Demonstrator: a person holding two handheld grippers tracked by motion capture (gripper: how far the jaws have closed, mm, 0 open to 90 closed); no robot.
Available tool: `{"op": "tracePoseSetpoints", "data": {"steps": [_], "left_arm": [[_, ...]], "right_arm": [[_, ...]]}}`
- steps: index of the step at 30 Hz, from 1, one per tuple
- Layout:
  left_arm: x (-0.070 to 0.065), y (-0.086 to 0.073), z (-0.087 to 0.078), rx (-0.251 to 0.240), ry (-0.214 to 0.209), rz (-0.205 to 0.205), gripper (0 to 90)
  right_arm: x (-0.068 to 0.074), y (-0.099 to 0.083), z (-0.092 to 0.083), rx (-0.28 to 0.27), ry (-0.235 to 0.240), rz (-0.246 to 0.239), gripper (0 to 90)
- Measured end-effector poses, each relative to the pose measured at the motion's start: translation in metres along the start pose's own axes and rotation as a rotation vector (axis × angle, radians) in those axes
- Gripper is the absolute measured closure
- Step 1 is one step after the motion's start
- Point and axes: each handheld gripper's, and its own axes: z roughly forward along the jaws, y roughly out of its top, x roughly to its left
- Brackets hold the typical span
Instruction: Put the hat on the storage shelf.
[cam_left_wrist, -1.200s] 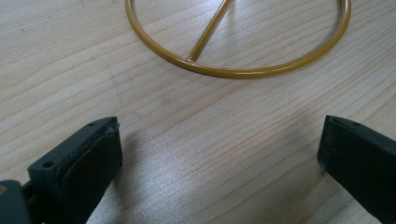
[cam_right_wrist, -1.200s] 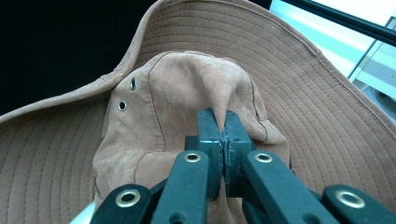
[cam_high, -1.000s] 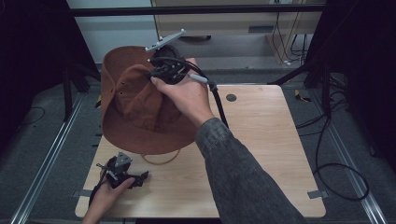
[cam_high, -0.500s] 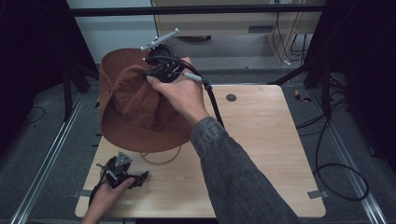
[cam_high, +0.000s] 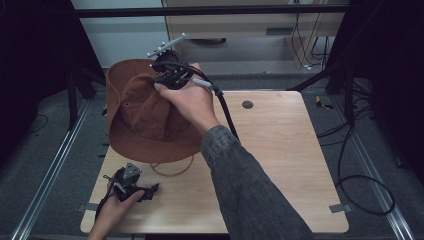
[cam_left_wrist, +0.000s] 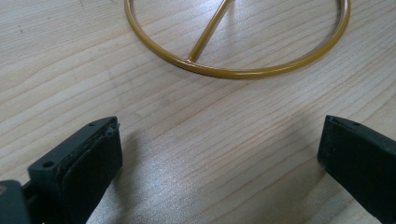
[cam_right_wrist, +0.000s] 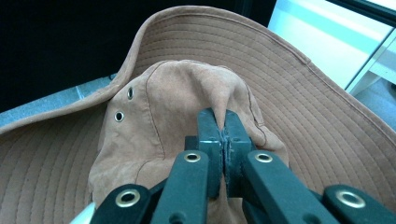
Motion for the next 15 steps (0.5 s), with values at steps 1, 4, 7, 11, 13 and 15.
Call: {"op": "tracePoseSetpoints", "data": {"steps": [1,4,7,11,13,15], "left_arm": [[0.0000,0.0000,0.0000,0.000,0.000,0.000,0.0],[0.0001,0.0000,0.0000,0.001,0.000,0.001,0.0],[0.0002,0.0000,-0.0001,0.002,0.000,0.003,0.0],[0.0003,0.0000,-0.0002,0.003,0.000,0.004,0.0],[0.0001,0.0000,0.0001,-0.001,-0.001,0.000,0.0],[-0.0001,0.0000,0.0002,-0.002,0.000,-0.001,0.0]], "right_arm": [[0.0000,-0.0003,0.0005,0.002,0.002,-0.001,89.0],[0.0004,-0.0008,0.0026,0.007,0.006,-0.003,88.9],[0.0003,-0.0019,0.0042,0.012,0.010,-0.003,88.9],[-0.0002,-0.0047,0.0066,0.020,0.014,0.000,88.8],[-0.0007,-0.0065,0.0081,0.025,0.017,0.000,88.8],[-0.0010,-0.0080,0.0092,0.028,0.020,0.006,88.8]]}}
